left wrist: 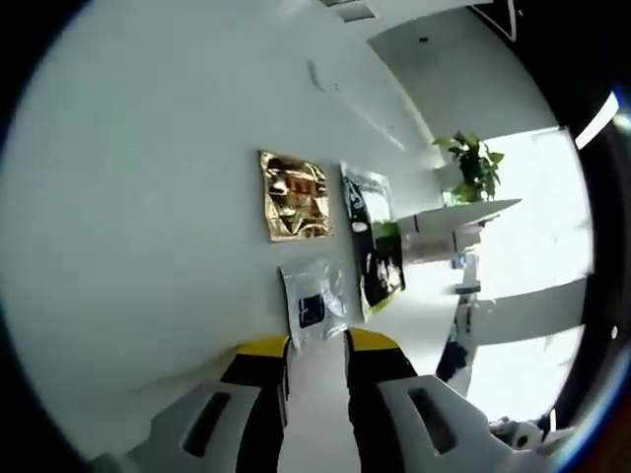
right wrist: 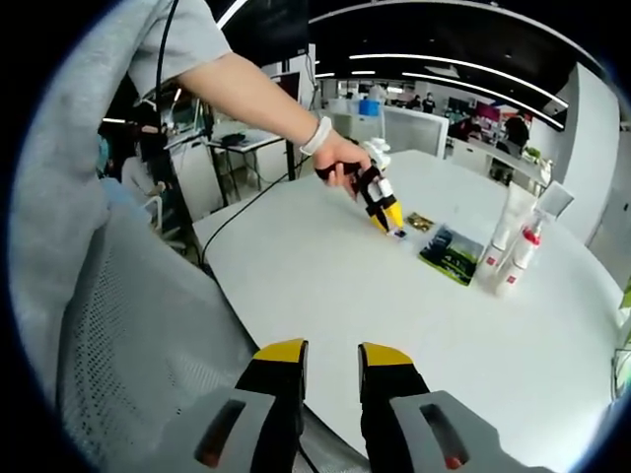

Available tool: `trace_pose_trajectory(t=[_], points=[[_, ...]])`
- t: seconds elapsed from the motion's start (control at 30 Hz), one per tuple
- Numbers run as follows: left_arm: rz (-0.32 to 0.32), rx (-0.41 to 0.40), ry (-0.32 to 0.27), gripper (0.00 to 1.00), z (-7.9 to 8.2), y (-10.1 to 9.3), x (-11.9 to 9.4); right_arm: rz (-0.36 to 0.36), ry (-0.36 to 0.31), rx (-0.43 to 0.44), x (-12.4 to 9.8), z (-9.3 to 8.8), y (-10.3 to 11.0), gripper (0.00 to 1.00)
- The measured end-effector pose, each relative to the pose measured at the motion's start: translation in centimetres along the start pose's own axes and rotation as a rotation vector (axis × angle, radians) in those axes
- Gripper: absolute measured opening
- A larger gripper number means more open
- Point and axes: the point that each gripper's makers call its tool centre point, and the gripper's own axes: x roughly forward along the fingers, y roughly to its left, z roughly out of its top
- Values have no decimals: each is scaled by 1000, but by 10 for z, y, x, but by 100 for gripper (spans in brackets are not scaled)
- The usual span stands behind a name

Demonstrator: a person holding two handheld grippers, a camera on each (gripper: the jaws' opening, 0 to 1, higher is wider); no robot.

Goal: Arrange the skincare products in the storage area until every visible bottle or jar stands upright without overlapping.

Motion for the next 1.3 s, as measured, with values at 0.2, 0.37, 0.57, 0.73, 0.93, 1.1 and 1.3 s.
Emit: trace_pose_trajectory(t=[0.2,0.37,0.57,0.73,0.93,1.1,1.3], points=[[19,54,-56,26,4,0,-17,-2,-16,-10,-1,3,0,15],[-66,60,-162,27,2,-23,-34,-16,-41,-8,-4,8,-3,16],[-94,131,-236,28,-12,-47,-57,0,-55,-36,-5,11,3,16],[-139,166,-302,31,-26,-73,-80,-6,-80,-34,-8,16,2,16],[-108,355,-388,27,-52,-103,-111,-3,-121,-43,-11,24,4,16],[-126,428,-474,35,-80,-133,-130,9,-146,-52,-13,28,7,17],[-96,490,-537,42,-116,-148,-144,17,-171,-58,-15,32,10,17]])
